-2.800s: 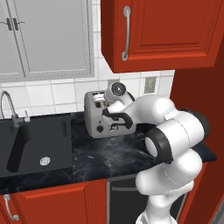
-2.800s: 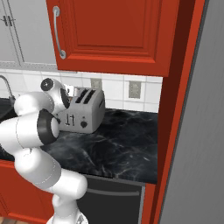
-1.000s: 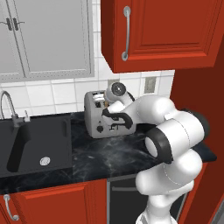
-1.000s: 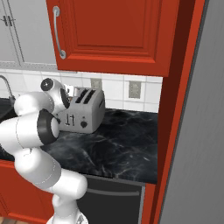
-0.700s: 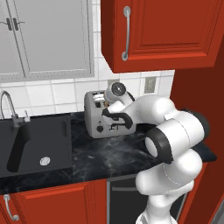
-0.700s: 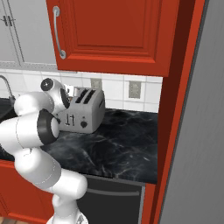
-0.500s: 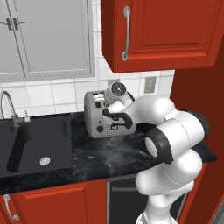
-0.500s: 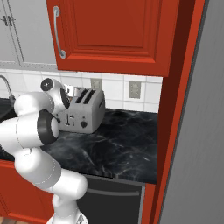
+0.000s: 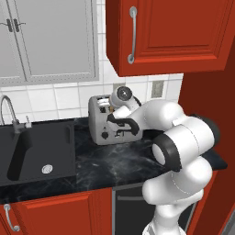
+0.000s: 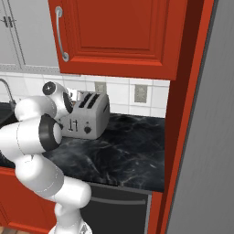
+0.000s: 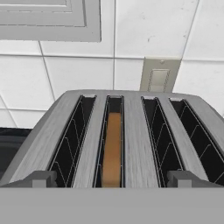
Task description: Start the toaster. Once the lever pops up, take the bread to the plate on the dining counter.
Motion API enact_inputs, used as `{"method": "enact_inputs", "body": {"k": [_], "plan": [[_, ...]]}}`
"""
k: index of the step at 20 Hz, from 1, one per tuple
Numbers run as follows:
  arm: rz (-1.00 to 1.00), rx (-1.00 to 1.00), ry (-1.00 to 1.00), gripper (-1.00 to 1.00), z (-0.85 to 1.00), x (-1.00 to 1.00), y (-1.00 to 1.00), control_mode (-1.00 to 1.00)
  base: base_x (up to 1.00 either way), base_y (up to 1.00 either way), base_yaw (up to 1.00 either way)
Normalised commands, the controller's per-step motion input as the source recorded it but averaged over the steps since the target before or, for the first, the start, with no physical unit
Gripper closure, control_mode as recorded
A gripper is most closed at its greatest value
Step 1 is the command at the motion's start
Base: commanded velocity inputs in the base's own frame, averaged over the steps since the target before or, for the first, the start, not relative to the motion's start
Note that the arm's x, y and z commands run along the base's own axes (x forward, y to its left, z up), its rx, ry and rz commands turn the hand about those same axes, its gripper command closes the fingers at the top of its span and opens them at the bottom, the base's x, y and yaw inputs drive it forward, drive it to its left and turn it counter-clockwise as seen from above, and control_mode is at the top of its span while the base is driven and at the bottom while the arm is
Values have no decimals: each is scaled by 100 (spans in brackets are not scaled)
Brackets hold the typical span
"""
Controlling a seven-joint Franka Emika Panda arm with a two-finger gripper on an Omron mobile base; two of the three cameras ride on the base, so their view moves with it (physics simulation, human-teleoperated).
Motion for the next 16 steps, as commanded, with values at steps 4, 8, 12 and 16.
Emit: {"method": "enact_inputs", "body": {"k": [4, 8, 12, 16], "plan": [[0, 0, 0, -100, 0, 0, 0, -100, 0, 0, 0], [0, 0, 0, -100, 0, 0, 0, -100, 0, 0, 0], [0, 0, 0, -100, 0, 0, 0, -100, 0, 0, 0], [0, 0, 0, -100, 0, 0, 0, -100, 0, 0, 0]]}}
